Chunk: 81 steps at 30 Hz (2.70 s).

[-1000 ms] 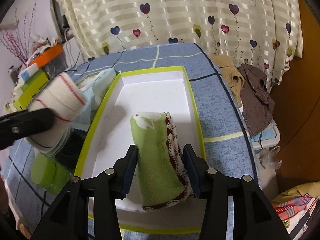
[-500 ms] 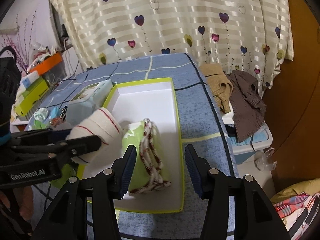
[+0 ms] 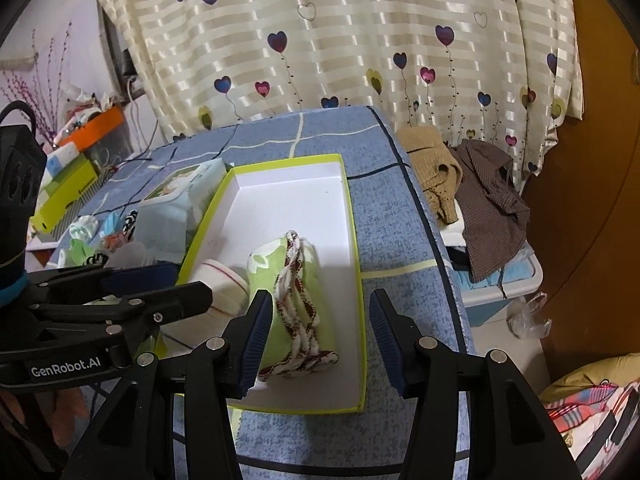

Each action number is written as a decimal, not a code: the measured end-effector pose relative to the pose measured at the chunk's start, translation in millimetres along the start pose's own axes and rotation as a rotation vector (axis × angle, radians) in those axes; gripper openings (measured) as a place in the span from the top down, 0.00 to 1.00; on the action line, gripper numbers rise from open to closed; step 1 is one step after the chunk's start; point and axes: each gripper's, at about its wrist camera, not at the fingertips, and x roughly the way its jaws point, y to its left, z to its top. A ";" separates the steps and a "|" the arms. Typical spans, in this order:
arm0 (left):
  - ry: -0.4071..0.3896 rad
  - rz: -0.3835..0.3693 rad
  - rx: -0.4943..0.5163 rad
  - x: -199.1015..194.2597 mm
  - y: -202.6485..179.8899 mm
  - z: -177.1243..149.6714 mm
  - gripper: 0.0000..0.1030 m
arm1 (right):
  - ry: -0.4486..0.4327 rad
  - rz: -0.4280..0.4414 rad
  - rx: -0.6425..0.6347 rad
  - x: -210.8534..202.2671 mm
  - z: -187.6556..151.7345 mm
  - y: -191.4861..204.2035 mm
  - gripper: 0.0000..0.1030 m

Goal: Organize soft objects
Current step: 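Drop the green roll in the box with right tool while left tool drops beige roll, then withdraw both open tools from the box toward the pile of socks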

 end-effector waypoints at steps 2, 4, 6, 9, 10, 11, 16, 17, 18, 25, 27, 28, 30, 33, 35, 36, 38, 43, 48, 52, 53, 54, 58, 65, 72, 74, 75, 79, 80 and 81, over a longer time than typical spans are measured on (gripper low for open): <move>-0.011 -0.015 0.005 -6.1 -2.2 -0.4 0.52 | -0.003 -0.002 0.001 -3.3 0.1 1.2 0.52; -0.034 -0.019 0.006 -15.3 -2.8 -0.3 0.52 | -0.009 -0.001 0.003 -8.5 0.5 3.5 0.52; -0.053 -0.025 0.009 -24.0 -3.1 0.0 0.51 | -0.021 0.001 0.003 -14.2 1.2 6.4 0.51; -0.080 -0.023 0.018 -38.7 -3.5 -0.8 0.52 | -0.040 0.010 0.005 -24.9 1.5 12.9 0.48; -0.091 -0.025 0.023 -44.7 -3.7 -2.1 0.52 | -0.048 0.023 0.006 -29.3 1.5 16.3 0.48; -0.099 -0.023 0.027 -50.1 -3.9 -3.1 0.52 | -0.051 0.036 0.009 -32.4 1.5 18.8 0.48; -0.155 -0.003 0.039 -78.7 -0.3 -10.9 0.52 | -0.082 0.067 0.004 -49.0 0.4 33.9 0.48; -0.163 0.003 0.040 -83.4 1.2 -12.7 0.52 | -0.086 0.073 0.001 -52.0 0.5 37.3 0.48; -0.169 0.006 0.035 -87.8 3.7 -14.3 0.52 | -0.088 0.083 -0.008 -54.2 0.3 41.3 0.48; -0.204 0.032 0.002 -112.6 23.6 -25.4 0.52 | -0.109 0.136 -0.057 -65.1 -1.5 70.9 0.48; -0.216 0.047 -0.013 -119.8 31.9 -29.4 0.52 | -0.105 0.159 -0.063 -66.2 -1.7 78.7 0.47; -0.219 0.051 -0.020 -121.9 35.5 -31.0 0.52 | -0.103 0.165 -0.065 -66.1 -1.3 81.4 0.47; -0.222 0.056 -0.038 -125.7 43.5 -33.4 0.52 | -0.100 0.164 -0.078 -66.4 -1.2 89.9 0.47; -0.224 0.071 -0.049 -131.1 53.5 -38.5 0.52 | -0.095 0.169 -0.091 -65.5 -0.7 98.4 0.47; -0.225 0.082 -0.059 -133.1 57.6 -40.9 0.52 | -0.089 0.175 -0.101 -64.3 -0.5 104.6 0.47; -0.227 0.090 -0.066 -134.7 61.2 -42.5 0.52 | -0.085 0.178 -0.106 -63.3 -0.6 108.2 0.47; -0.224 0.096 -0.078 -135.8 66.5 -44.3 0.52 | -0.078 0.187 -0.119 -61.6 -1.1 115.9 0.47; -0.218 0.125 -0.109 -138.0 79.9 -49.3 0.52 | -0.071 0.202 -0.146 -59.0 1.1 130.3 0.47; -0.227 0.150 -0.130 -143.8 92.9 -52.5 0.52 | -0.068 0.211 -0.166 -56.2 4.5 142.4 0.47; -0.234 0.169 -0.142 -147.7 103.0 -55.2 0.52 | -0.064 0.222 -0.184 -53.4 6.6 153.2 0.47; -0.235 0.171 -0.146 -148.3 105.3 -55.7 0.52 | -0.062 0.226 -0.189 -52.2 7.1 156.4 0.47; -0.236 0.175 -0.150 -149.1 107.7 -56.3 0.52 | -0.060 0.229 -0.194 -51.2 7.3 159.3 0.47; -0.240 0.187 -0.159 -151.0 116.7 -58.3 0.52 | -0.049 0.243 -0.215 -45.2 8.8 171.7 0.47; -0.237 0.196 -0.182 -153.1 134.4 -63.7 0.52 | -0.028 0.263 -0.245 -35.1 9.8 191.4 0.47; -0.230 0.233 -0.212 -154.6 157.4 -71.1 0.52 | -0.002 0.282 -0.271 -22.4 11.2 210.6 0.47; -0.233 0.236 -0.225 -156.1 165.7 -73.4 0.52 | 0.004 0.287 -0.280 -18.5 12.7 215.9 0.47; -0.234 0.235 -0.235 -156.7 170.3 -75.0 0.52 | 0.007 0.288 -0.283 -16.7 13.3 218.3 0.47; -0.235 0.249 -0.260 -158.9 186.2 -77.1 0.52 | 0.014 0.297 -0.294 -7.4 16.4 230.5 0.47; -0.236 0.253 -0.267 -159.6 190.9 -77.7 0.52 | 0.016 0.299 -0.297 -5.4 17.2 233.1 0.47; -0.237 0.257 -0.274 -160.2 195.5 -78.0 0.52 | 0.020 0.301 -0.300 -2.0 18.4 236.6 0.47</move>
